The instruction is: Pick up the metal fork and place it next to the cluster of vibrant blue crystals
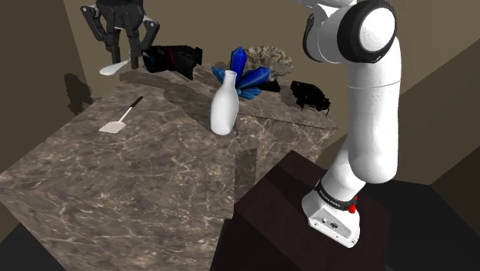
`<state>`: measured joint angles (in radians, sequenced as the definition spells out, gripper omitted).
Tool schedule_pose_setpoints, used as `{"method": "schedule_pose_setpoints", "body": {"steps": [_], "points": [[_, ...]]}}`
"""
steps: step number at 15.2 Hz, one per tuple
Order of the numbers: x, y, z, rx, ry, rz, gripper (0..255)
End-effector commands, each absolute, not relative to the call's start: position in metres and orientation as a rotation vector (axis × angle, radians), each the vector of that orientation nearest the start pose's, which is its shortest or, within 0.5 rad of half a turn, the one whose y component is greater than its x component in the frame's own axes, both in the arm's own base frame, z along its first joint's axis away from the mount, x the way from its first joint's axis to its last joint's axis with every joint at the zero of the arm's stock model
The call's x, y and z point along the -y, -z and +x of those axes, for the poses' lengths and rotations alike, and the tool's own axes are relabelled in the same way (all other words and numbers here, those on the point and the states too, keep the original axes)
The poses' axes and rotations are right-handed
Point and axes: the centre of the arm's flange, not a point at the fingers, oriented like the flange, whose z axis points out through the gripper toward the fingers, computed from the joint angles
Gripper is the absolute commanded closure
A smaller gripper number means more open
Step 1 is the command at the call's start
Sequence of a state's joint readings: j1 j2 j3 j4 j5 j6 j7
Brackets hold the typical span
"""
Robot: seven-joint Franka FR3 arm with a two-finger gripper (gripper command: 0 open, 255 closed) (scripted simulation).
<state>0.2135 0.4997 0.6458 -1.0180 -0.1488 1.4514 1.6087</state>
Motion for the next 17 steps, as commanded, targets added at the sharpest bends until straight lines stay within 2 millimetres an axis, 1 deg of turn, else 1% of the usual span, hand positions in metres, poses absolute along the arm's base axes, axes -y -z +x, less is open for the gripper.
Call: {"method": "schedule_pose_setpoints", "body": {"steps": [1, 5, 6, 17], "points": [[-0.403, -0.616, 0.532, -1.241, -0.197, -2.803, 255], [-0.403, -0.637, 0.532, -1.241, -0.197, -2.803, 255], [-0.403, -0.637, 0.532, -1.241, -0.197, -2.803, 255], [-0.259, -0.637, 0.514, -1.241, -0.197, -2.803, 255]]}}
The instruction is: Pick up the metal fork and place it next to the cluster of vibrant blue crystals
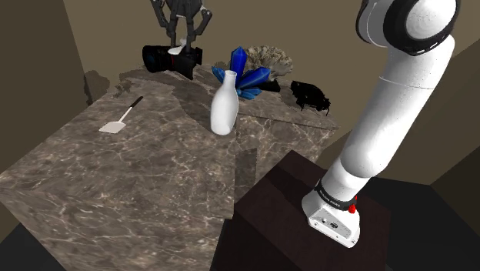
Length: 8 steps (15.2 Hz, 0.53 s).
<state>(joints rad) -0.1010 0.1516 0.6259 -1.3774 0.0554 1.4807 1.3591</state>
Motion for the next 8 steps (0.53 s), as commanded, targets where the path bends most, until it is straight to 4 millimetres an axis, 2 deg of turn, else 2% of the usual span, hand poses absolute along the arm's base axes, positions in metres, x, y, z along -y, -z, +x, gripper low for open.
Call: {"method": "schedule_pose_setpoints", "body": {"steps": [1, 8], "points": [[-0.246, -0.637, 0.512, -1.241, -0.197, -2.803, 255], [-0.154, -0.638, 0.501, -1.241, -0.197, -2.803, 255]]}}
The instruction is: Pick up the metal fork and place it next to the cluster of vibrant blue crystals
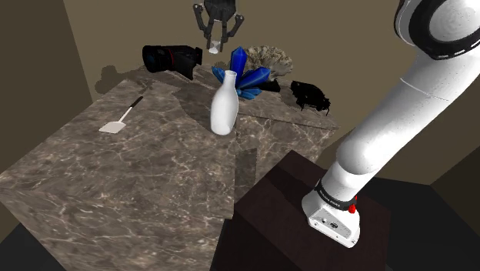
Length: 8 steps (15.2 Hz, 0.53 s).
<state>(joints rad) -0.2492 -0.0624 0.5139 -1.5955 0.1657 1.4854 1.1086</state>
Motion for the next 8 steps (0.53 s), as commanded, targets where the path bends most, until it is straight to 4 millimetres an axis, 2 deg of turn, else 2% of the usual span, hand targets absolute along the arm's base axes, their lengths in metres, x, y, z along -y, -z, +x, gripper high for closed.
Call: {"method": "schedule_pose_setpoints", "body": {"steps": [1, 8], "points": [[-0.141, -0.638, 0.499, -1.241, -0.197, -2.803, 255], [-0.049, -0.638, 0.487, -1.241, -0.197, -2.803, 255]]}}
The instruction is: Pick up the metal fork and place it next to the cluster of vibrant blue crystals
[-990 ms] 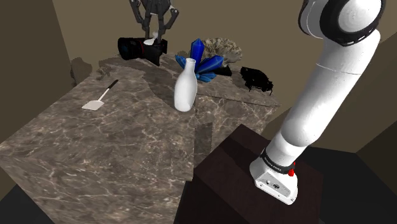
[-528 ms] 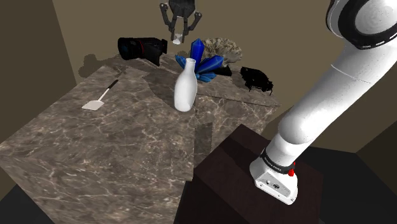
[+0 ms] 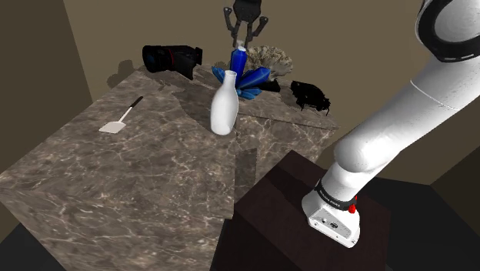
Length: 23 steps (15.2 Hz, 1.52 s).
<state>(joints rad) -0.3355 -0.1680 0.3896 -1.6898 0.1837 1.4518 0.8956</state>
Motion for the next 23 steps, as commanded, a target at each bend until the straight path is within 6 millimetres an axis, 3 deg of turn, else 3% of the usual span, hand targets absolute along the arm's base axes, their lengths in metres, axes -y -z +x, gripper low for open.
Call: {"method": "schedule_pose_setpoints", "body": {"steps": [1, 23], "points": [[-0.036, -0.638, 0.486, -1.241, -0.197, -2.803, 255], [0.252, -0.638, 0.449, -1.241, -0.197, -2.803, 255]]}}
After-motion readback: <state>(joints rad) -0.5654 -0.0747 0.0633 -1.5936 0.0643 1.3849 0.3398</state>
